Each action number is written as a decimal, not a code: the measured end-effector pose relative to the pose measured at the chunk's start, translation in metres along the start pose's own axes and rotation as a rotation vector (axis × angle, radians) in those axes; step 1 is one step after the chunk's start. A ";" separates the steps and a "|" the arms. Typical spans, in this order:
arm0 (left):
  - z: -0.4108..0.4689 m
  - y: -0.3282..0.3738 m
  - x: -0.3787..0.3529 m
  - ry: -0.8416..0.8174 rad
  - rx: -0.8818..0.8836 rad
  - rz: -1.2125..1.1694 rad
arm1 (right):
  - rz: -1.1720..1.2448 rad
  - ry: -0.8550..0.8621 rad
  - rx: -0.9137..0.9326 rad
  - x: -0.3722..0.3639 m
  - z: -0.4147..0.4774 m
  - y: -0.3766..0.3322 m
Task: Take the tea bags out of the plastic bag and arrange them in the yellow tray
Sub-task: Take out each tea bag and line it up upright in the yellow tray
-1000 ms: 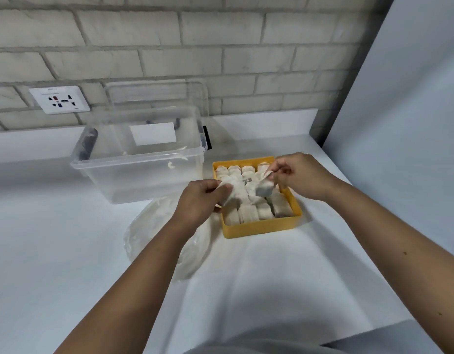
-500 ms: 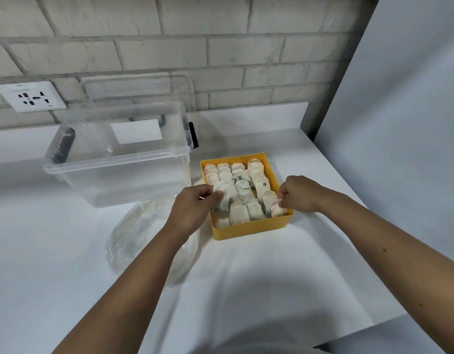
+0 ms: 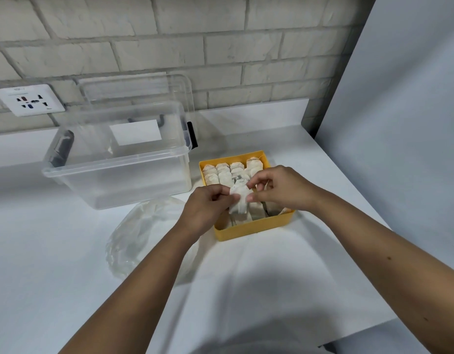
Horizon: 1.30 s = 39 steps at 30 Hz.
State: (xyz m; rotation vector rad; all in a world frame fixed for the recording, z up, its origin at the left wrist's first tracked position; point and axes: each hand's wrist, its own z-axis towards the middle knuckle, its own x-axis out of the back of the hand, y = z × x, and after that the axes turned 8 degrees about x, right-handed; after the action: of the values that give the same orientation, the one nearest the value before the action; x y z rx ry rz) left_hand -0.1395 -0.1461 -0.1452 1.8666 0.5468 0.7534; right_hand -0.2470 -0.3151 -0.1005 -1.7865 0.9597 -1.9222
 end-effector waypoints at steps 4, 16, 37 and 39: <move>-0.003 0.009 -0.004 -0.018 -0.024 -0.039 | -0.032 0.066 0.034 -0.002 0.003 -0.006; -0.004 -0.006 0.016 0.151 -0.032 0.010 | -0.328 -0.217 -0.085 0.006 -0.006 0.027; 0.001 -0.018 0.010 0.282 -0.065 0.343 | -0.535 -0.177 -0.114 0.028 -0.002 0.034; 0.000 -0.018 0.009 0.254 -0.039 0.387 | -0.552 -0.299 -0.161 0.036 -0.012 0.036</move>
State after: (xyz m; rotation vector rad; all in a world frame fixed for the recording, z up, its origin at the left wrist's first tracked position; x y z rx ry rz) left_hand -0.1335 -0.1334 -0.1593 1.8747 0.3250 1.2596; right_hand -0.2708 -0.3616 -0.0987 -2.5516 0.5678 -1.8140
